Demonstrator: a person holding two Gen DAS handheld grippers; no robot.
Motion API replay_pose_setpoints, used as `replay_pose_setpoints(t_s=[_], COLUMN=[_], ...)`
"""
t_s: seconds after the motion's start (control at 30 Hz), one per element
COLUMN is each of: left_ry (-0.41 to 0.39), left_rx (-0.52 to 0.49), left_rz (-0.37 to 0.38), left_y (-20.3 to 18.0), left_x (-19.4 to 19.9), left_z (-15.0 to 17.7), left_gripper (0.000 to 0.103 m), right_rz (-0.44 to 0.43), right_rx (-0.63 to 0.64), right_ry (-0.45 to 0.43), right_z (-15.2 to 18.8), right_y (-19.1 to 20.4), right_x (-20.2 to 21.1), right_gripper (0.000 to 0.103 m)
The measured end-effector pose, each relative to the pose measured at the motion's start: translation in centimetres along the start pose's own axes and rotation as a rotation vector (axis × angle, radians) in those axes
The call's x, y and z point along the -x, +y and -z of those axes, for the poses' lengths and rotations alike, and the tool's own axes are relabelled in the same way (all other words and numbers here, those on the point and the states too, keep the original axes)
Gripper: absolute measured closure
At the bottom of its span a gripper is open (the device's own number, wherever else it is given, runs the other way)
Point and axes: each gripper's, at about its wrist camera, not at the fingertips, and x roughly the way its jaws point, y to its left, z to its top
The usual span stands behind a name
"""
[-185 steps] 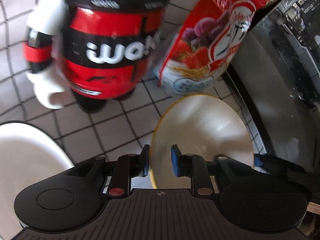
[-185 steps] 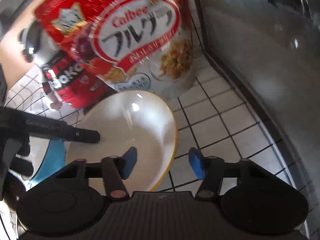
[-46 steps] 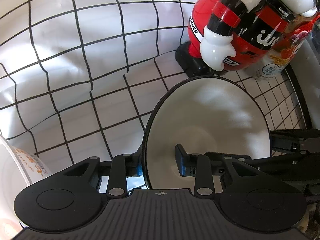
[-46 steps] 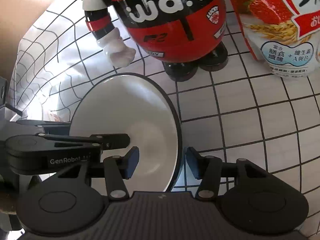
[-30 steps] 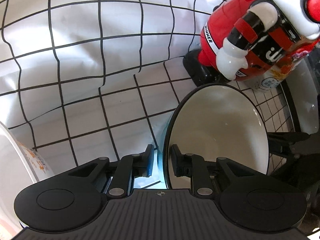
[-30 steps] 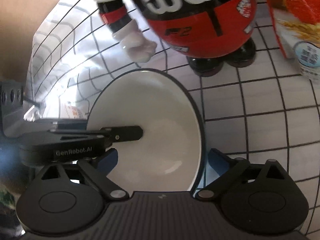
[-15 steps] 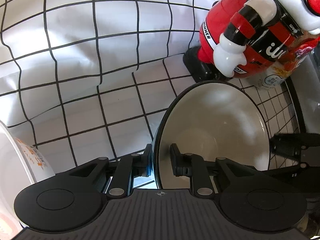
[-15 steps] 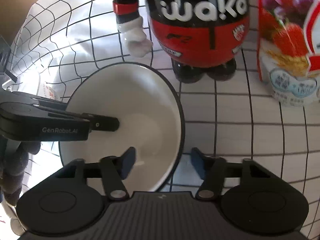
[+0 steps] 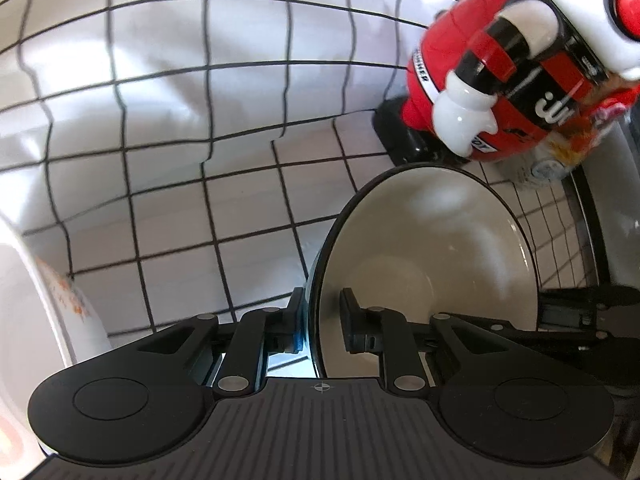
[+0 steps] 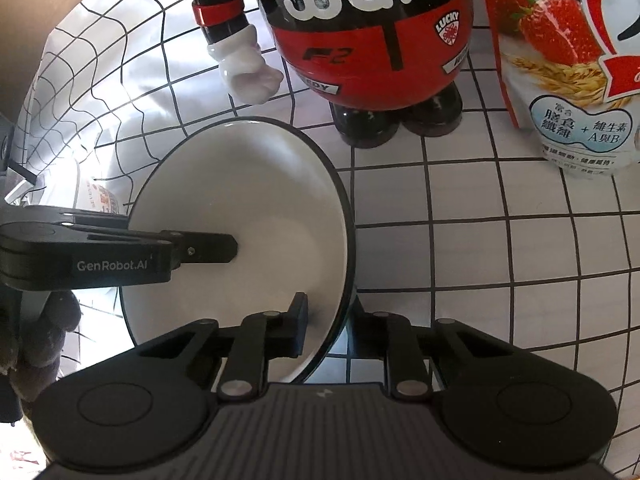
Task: Organize plates and bowls
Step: 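Carry the held white bowl with both grippers toward the blue-yellow plate stack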
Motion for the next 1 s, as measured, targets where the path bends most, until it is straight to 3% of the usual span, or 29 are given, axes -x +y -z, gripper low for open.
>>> replay_pose_setpoints(t_s=[0.17,0.33,0.5,0.73,0.87,1.0], left_ry=[-0.071,-0.168,-0.21,-0.206,-0.169,-0.118], left_rx=[-0.016,-0.032,-0.059,-0.223,-0.318,-0.414], left_rz=[-0.003,-0.02,-0.024,0.074,0.153,0.186], left_y=[-0.8,-3.0,-5.8,-11.7,-16.7,-21.7], left_x=[3.1,8.8,12.5,13.0,11.8,10.4], left_z=[0.5,1.5,3.9,6.7,8.7,10.8], left_gripper=[0.084,0.084,0.084,0.084,0.084,0.084], right_rz=[-0.012,-0.039,-0.046,0.058,0.141,0.203], right_rx=[-0.003,0.019,0.013,-0.052,-0.141,-0.196], right_ry=[-0.072,-0.169,-0.239,-0.341,-0.374,-0.39], right_z=[0.4,1.6,4.2,10.2,14.7,18.5], right_y=[0.9,2.2,2.7,0.8,-2.7,-6.4], right_x=[2.1,6.9,11.6,17.3,20.1,22.0], right_gripper=[0.084,0.084,0.084,0.084,0.084,0.084])
